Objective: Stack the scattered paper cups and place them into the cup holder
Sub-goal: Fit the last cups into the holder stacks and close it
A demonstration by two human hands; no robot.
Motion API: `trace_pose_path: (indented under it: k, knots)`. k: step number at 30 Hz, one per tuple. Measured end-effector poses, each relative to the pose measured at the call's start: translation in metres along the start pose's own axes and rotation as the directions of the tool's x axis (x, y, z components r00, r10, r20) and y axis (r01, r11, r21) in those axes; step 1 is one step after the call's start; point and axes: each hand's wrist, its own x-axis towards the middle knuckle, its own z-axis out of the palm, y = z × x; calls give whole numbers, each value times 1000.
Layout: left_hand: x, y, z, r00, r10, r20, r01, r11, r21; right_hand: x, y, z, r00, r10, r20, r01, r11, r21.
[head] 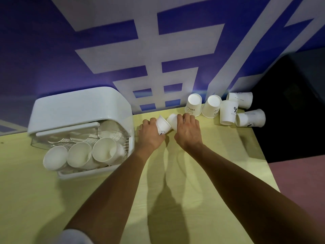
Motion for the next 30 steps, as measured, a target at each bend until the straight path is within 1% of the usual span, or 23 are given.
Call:
trace_pose_path:
  k: [2, 6, 10, 13, 19, 21, 26, 30]
  knots:
    - [-11, 1, -3, 1000, 2, 5, -1, 1000, -25, -10, 4, -9, 999, 20, 25, -21, 999, 31]
    - [-36, 9, -17, 999, 33, 7, -33, 998, -62, -26, 6, -35, 999, 48, -13, -47, 994, 99]
    - [-63, 15, -36, 995, 91, -36, -94, 990, -101, -53, 2, -47, 990, 136, -43, -123, 967, 223]
    - [-81, 8, -53, 992, 118, -52, -125, 978, -167, -73, -4, -51, 987, 156, -32, -143, 955, 258]
    - [-125, -29, -82, 978, 109, -175, -160, 937, -311, -96, -50, -66, 976, 216, -24, -194, 917, 349]
    - [-140, -44, -88, 974, 80, -211, -155, 918, -364, -110, -66, -64, 980, 198, -26, -173, 907, 384]
    - [-162, -72, -108, 956, 31, -292, -157, 895, -419, -125, -105, -70, 989, 129, -67, -91, 910, 404]
    - [-166, -93, -127, 932, -34, -361, -144, 880, -453, -125, -127, -92, 986, 105, -127, -29, 870, 493]
